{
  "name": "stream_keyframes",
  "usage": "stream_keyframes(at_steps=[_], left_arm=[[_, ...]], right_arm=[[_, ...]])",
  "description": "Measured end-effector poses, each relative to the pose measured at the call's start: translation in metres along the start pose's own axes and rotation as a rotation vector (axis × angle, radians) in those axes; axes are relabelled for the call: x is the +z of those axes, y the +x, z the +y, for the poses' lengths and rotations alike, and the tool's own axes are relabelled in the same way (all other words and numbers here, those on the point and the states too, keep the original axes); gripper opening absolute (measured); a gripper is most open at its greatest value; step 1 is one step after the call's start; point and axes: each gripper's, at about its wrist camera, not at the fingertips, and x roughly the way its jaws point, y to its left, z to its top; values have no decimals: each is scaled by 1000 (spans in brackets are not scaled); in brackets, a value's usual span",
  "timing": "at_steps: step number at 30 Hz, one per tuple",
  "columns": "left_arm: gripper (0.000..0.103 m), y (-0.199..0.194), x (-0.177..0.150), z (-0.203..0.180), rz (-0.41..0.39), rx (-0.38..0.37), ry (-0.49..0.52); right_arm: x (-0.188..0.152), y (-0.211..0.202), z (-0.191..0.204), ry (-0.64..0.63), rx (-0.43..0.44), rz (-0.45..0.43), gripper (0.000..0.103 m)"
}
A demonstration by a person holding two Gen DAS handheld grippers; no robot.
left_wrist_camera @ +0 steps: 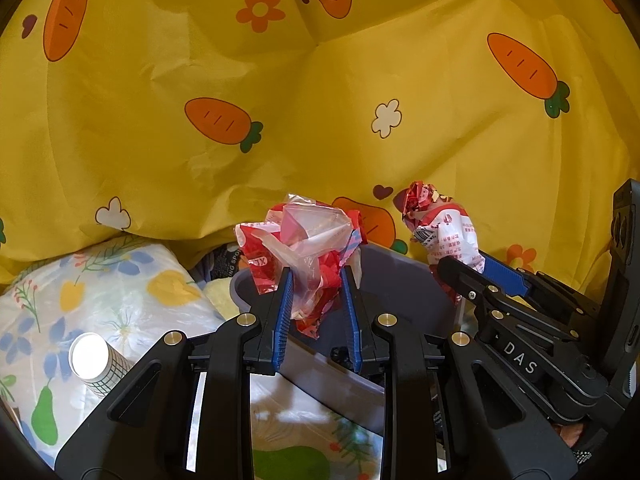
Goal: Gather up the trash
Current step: 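Carry the snack bag and red wrapper over the grey bin, then open both tools to drop the wrappers into the grey bin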
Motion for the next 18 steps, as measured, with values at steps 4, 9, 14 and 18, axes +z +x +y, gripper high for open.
stream_keyframes(at_steps=[4,9,14,18], left_arm=[[23,4,1,0,4,-6,-2],[23,9,2,-1,3,-16,-2],[24,14,2,-3,5,-30,-4],[25,18,1,-4,2,-35,-5]], right_arm=[[-1,3,-1,5,-3,8,35],[-2,7,-1,6,-5,16,35],[-5,13,-2,9,-5,29,35],[-6,16,-3,7,-11,32,38]])
